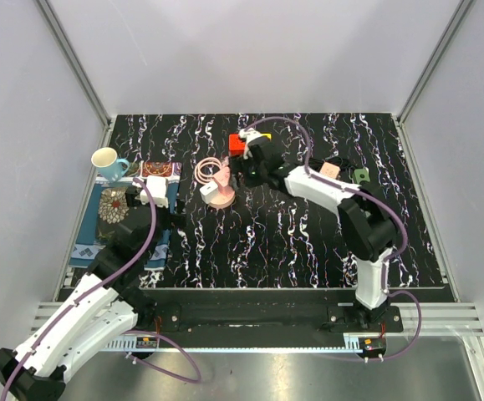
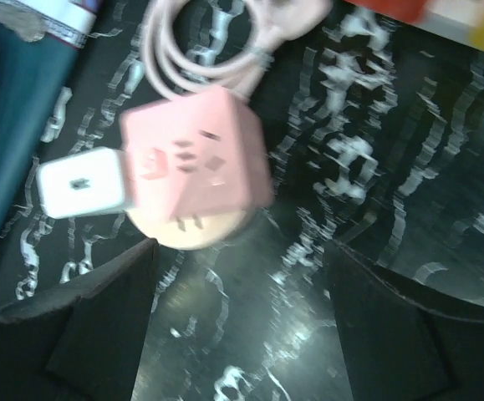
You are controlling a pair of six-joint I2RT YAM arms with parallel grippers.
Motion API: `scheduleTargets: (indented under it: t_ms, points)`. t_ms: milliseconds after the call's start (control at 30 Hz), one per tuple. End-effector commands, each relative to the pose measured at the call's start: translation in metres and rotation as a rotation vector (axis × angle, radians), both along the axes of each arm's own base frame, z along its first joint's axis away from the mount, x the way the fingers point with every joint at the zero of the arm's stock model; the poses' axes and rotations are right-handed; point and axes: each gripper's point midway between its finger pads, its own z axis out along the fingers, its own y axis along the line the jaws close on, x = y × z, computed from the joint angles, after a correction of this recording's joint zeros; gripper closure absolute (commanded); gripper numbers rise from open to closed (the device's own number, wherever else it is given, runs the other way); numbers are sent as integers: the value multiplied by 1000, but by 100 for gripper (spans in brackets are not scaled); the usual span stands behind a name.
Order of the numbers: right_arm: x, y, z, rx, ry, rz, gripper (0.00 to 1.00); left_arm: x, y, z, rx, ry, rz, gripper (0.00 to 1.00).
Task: Insert the plug
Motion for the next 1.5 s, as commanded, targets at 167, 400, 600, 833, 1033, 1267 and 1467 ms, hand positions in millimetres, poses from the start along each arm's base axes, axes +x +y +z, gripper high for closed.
scheduleTargets:
  t_ms: [167,400,600,833,1033,1267,1467]
  points:
    - [17,-202,46,-124,-33,-401,5,7,-4,19,-17,-42,-7,1]
    - [1,-355,33,-139,118,-812,0,6,-10,21,-40,-39,-43,1]
    - [-16,-406,-1,64,300,-1030,0,5,-11,26,-71,-50,-55,1]
    - [-37,-448,-31,10,357,-1088,0,2,-12,33,-121,-74,-78,1]
    - [-47,-427,-51,52,441,-1001,0,-1,-12,40,-163,-98,-93,1]
    - [-73,-419,-75,15,553,-982,3,-6,-13,45,-184,-121,-111,1]
    - [-92,-414,-80,-11,586,-967,13,-10,-18,47,-204,-128,-146,1]
